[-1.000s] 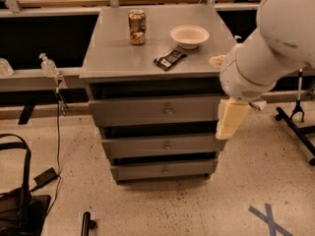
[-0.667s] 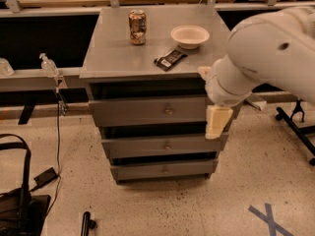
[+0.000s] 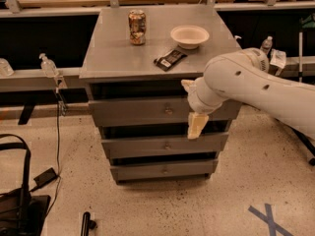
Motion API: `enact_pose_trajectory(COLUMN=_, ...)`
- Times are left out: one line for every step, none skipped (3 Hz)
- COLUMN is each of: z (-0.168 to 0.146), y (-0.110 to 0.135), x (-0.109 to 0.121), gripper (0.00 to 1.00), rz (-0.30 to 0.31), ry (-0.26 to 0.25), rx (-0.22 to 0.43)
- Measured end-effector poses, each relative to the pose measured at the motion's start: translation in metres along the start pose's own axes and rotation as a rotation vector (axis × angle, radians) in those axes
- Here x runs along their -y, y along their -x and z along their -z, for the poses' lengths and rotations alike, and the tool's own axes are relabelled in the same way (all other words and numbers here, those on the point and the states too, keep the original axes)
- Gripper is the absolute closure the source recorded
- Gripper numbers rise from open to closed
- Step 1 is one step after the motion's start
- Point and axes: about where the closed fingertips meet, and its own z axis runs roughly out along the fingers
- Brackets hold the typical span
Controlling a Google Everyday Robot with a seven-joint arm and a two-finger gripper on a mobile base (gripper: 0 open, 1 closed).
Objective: Open top drawer
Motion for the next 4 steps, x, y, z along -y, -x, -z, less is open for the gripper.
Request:
enact_pose_trajectory(z=-0.039, y=0.002, x=0.005, gripper=0.0, rz=-0.014, ry=-0.002, rx=0.048)
enact_pose_trajectory(z=-0.07, y=-0.001, x=0.005, gripper=0.0, rz=-0.036, ry=0.005, rx=0.073)
enact_pose_trajectory(z=-0.098, y=-0.006, x=0.007, gripper=0.0, rz=-0.063, ry=0.022, rx=0.095)
enact_pose_trajectory(z=-0.125, y=-0.01, x=0.014, gripper=0.18, rz=-0.087, ry=0.052, rx=0.107)
